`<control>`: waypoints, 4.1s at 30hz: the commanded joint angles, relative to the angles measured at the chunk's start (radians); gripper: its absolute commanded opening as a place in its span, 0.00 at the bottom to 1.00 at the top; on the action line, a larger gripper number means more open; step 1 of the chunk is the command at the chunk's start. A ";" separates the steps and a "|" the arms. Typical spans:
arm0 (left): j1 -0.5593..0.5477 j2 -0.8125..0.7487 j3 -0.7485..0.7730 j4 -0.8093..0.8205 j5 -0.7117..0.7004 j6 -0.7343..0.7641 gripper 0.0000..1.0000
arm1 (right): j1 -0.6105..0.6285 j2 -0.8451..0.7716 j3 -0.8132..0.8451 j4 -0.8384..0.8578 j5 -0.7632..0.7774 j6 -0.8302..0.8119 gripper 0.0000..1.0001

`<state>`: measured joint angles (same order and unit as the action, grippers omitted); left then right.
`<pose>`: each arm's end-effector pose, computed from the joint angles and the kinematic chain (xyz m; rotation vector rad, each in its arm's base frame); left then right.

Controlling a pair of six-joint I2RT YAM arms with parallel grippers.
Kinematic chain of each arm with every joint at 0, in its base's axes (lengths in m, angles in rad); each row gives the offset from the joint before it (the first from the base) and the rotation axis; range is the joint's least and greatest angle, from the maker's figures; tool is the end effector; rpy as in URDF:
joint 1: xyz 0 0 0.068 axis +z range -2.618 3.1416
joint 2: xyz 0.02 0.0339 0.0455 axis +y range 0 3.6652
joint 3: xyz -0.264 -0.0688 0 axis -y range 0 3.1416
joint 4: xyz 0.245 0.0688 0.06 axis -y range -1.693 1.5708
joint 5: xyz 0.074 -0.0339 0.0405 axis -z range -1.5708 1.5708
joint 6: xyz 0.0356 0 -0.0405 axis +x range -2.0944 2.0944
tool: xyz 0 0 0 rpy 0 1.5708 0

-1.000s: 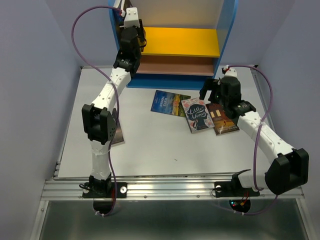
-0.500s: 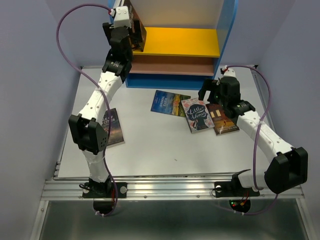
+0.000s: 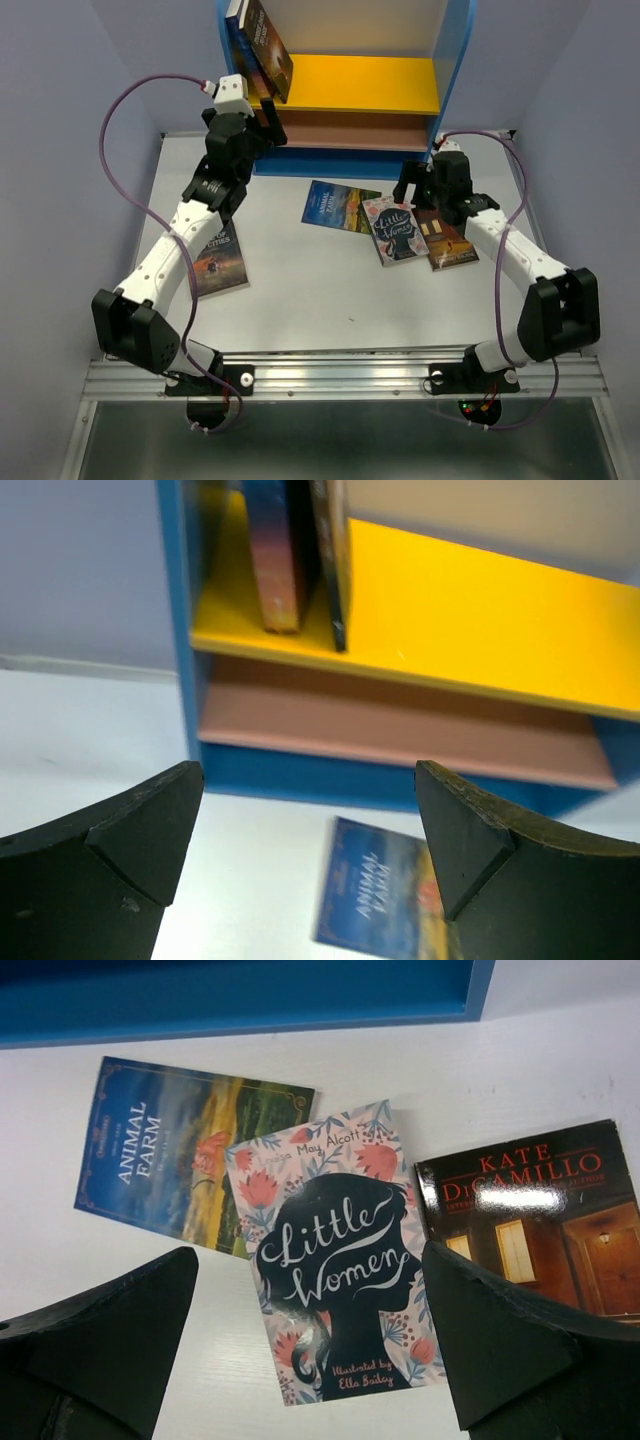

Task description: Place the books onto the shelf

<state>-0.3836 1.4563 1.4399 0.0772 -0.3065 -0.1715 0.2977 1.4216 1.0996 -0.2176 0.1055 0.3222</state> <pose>0.3226 -0.1186 0.4383 -0.0859 1.5141 -0.2135 0.3128 0.0920 0.2977 0.0893 2.1160 0.2595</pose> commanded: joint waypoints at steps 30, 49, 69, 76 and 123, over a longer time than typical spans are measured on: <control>-0.204 0.409 -0.397 0.470 0.833 -0.577 0.99 | -0.108 0.376 -0.061 0.050 -0.562 0.167 1.00; -0.248 0.547 -0.362 0.423 0.817 -0.537 0.83 | -0.108 0.385 -0.107 0.129 -0.696 0.184 1.00; -0.253 0.409 -0.341 0.532 0.801 -0.439 0.00 | -0.108 0.298 -0.086 0.100 -0.600 0.138 1.00; -0.270 0.217 -0.415 0.521 0.634 -0.277 0.00 | -0.108 -0.004 -0.078 0.101 -0.285 0.147 1.00; -0.100 0.595 0.418 1.038 -0.016 0.452 0.00 | -0.108 -0.182 -0.099 0.161 0.002 0.006 1.00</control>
<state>-0.4934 2.0621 1.7767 0.9257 -0.2977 0.2432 0.1894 1.2369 0.9527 -0.0971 0.1074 0.3614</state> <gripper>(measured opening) 0.371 0.998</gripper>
